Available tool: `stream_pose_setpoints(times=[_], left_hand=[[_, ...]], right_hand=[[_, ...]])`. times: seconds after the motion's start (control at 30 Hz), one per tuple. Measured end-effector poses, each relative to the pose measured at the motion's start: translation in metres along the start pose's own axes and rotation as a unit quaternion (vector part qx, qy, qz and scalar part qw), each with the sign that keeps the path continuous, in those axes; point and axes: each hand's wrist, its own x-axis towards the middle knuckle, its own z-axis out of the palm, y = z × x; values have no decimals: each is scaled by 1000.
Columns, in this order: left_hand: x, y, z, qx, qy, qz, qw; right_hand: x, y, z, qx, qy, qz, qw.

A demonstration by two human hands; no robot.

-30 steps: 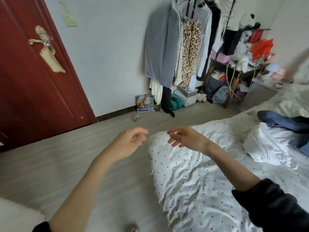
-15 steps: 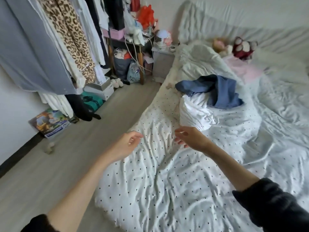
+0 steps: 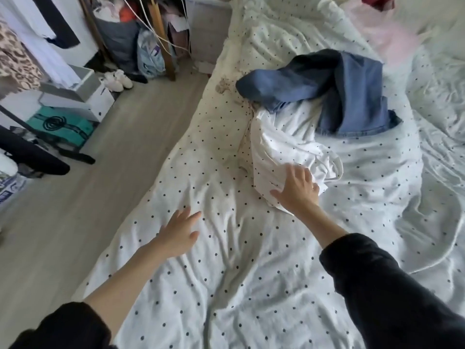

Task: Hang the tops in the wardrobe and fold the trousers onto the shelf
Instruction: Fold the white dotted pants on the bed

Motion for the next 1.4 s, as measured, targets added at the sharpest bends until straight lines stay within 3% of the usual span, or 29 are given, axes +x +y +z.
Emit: stream_pose_setpoints(times=[0.1, 0.2, 0.3, 0.43, 0.5, 0.57, 0.7, 0.73, 0.83, 0.9, 1.07, 1.17, 1.23, 1.3, 1.4], left_hand=[[16, -14, 21, 64, -34, -7, 997], [18, -11, 21, 60, -19, -6, 998], [8, 9, 11, -24, -10, 7, 1000], [-19, 48, -2, -122, -20, 61, 990], [-30, 67, -3, -141, -6, 108, 984], [-42, 89, -3, -149, 10, 163, 975], [-59, 121, 7, -45, 46, 248, 967], [-67, 130, 12, -12, 57, 272, 960], [-83, 144, 28, 37, 126, 343, 930], [-97, 148, 37, 34, 119, 349, 929], [-111, 147, 39, 60, 93, 293, 950], [-129, 165, 40, 4, 92, 280, 956], [-139, 182, 42, -25, 70, 287, 955], [-150, 203, 50, 19, 54, 310, 949], [-159, 220, 64, 48, 12, 312, 949]], right_hand=[[15, 10, 25, -56, 23, -5, 998], [16, 9, 27, -53, 85, -18, 995], [0, 4, 12, 44, 104, -11, 993], [-40, -2, -21, 210, 45, 39, 976], [-55, 0, -29, 313, 33, 64, 947], [-79, 11, -37, 434, 33, 111, 893], [-138, 37, -41, 596, 0, 175, 783], [-161, 43, -41, 605, 1, 181, 776], [-205, 56, -35, 541, 36, 193, 818], [-231, 68, -34, 520, 75, 226, 821], [-273, 110, -55, 583, 155, 304, 738], [-305, 137, -73, 612, 197, 331, 691], [-321, 156, -79, 578, 238, 356, 695], [-344, 179, -87, 532, 284, 378, 703], [-373, 212, -94, 416, 304, 394, 761]])
